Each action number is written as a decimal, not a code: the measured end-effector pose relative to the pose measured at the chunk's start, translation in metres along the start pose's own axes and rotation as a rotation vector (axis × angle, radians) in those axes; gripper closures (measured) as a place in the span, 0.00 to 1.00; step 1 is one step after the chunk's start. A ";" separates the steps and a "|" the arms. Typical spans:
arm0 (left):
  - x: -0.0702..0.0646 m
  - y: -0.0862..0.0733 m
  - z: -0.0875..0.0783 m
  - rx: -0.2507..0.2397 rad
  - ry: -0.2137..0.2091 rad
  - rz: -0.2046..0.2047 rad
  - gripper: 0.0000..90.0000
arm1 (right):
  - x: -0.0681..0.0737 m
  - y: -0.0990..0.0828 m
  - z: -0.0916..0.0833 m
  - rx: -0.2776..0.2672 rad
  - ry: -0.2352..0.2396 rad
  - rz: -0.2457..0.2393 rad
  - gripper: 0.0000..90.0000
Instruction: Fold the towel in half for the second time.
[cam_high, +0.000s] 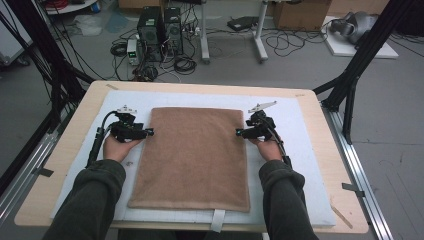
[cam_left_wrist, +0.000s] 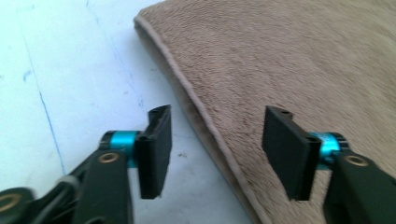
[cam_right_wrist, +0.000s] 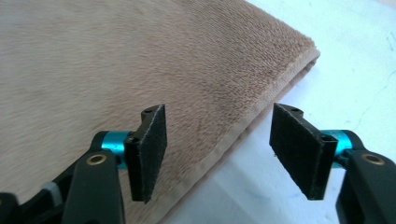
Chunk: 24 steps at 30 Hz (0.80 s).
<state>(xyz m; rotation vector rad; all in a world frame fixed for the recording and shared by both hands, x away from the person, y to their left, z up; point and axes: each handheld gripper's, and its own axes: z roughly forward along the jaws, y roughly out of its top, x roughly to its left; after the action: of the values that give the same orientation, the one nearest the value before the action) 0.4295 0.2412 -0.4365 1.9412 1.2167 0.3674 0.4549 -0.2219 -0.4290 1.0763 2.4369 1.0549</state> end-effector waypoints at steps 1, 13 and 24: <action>0.001 -0.001 0.002 0.006 -0.003 -0.007 0.54 | 0.000 -0.001 0.003 0.001 -0.004 0.013 0.42; -0.008 -0.003 0.009 0.035 -0.009 0.035 0.81 | 0.002 -0.007 0.014 0.008 0.100 0.057 0.79; -0.002 0.000 0.001 -0.008 -0.072 -0.023 0.94 | 0.000 -0.003 0.007 -0.010 0.152 0.059 0.91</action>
<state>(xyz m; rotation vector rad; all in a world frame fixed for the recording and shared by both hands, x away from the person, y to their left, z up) 0.4294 0.2393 -0.4374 1.9159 1.1889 0.2876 0.4567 -0.2198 -0.4361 1.1088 2.5274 1.2081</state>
